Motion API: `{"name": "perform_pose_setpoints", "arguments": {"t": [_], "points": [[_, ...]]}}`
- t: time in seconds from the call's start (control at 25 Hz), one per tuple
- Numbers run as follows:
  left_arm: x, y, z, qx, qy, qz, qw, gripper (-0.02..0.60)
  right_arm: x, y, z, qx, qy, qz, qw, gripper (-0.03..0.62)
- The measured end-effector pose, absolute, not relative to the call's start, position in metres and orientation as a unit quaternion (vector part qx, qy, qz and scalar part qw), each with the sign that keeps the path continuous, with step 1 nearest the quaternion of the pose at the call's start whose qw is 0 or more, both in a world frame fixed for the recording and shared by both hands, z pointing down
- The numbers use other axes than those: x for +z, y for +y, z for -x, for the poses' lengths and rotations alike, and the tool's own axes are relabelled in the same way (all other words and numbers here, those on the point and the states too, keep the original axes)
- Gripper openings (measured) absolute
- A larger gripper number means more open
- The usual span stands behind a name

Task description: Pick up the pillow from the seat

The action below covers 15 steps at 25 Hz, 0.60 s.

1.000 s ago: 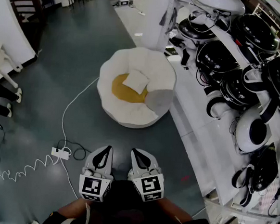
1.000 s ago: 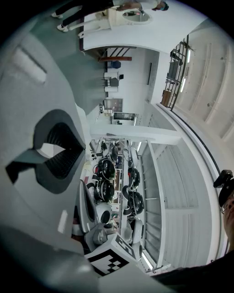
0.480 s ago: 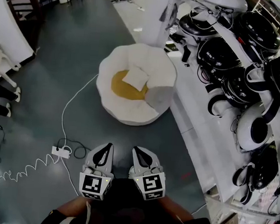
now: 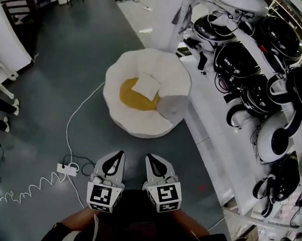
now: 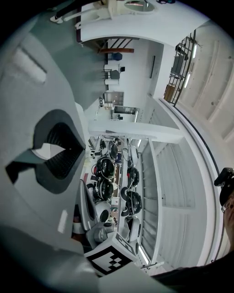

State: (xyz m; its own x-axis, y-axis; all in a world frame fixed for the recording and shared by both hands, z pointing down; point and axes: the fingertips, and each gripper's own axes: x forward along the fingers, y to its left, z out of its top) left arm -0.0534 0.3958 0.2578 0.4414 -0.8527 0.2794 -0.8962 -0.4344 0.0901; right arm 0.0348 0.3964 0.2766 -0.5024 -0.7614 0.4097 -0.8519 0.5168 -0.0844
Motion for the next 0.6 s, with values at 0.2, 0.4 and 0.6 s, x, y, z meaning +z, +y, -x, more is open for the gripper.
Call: {"name": "perform_pose_setpoints", "arguments": {"t": [0.2,0.4,0.6], "points": [[0.255,0.373,0.081,0.092,-0.512,-0.847,0.113,0.002,0.281,0.377,-0.012,0.141,-0.848,-0.486,0.157,0.002],[0.254,0.355,0.117,0.088,-0.511,-0.848,0.111,0.002,0.281,0.360,0.020,0.142,-0.841,-0.497,0.156,0.002],[0.250,0.344,0.149,0.081,-0.506,-0.852,0.108,0.002,0.275,0.350,0.052,0.134,-0.839,-0.504,0.156,0.002]]}}
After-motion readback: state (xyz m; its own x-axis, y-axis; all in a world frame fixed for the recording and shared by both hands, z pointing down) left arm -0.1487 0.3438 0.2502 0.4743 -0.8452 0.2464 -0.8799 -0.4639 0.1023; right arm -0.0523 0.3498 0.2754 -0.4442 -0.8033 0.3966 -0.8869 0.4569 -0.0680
